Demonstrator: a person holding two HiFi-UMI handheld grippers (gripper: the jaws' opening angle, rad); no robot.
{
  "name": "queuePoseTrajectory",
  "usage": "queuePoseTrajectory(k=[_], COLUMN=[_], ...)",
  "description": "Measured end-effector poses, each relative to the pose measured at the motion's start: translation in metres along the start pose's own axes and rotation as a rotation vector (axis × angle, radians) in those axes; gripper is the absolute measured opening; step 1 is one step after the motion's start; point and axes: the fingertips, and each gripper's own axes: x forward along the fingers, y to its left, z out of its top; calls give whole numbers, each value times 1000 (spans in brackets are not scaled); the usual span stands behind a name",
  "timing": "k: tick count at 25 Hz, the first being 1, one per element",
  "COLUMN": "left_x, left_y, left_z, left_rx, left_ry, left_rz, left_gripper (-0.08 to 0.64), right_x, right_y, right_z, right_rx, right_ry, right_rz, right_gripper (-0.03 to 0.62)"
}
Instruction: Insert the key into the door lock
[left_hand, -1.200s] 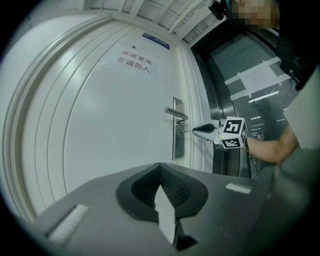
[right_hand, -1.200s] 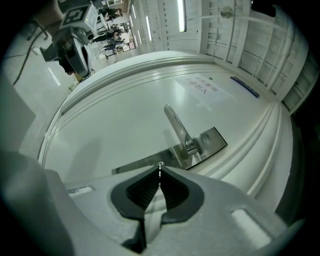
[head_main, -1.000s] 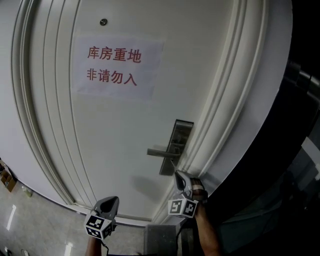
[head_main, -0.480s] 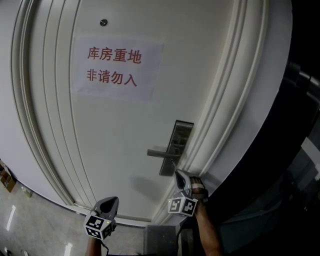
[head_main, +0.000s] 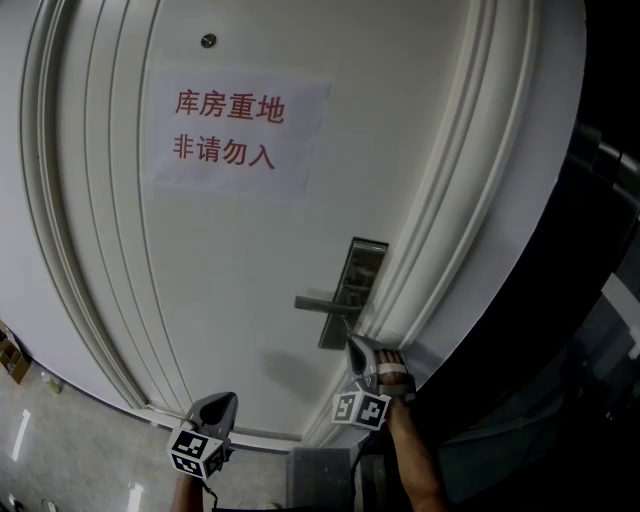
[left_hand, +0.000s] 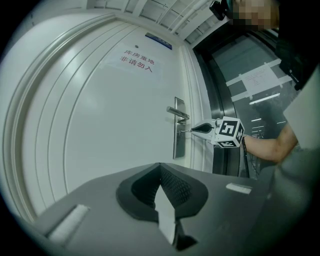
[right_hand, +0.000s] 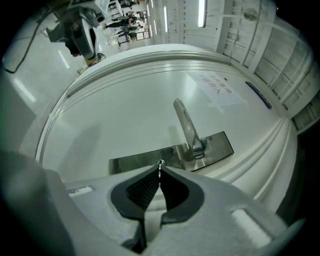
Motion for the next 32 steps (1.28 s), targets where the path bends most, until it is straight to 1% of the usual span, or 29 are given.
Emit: queuePoseTrajectory(k=[12,22,32], left_x=[-1,-3,-3], left_y=[5,11,15], left_z=[-3,-4,-2], left_rx=[-16,-26,-32], left_ry=[-5,-11,-22], left_rz=[5,9,12], left_gripper=[3,3,3], right_x=[2,4,5], right_y=[3,8,8], right_z=[-2,4,6], right_rx=[-156,-211,-199], right_ry=[59,77,87], right_rz=[-8,-6,4], right_gripper=[11,11,11])
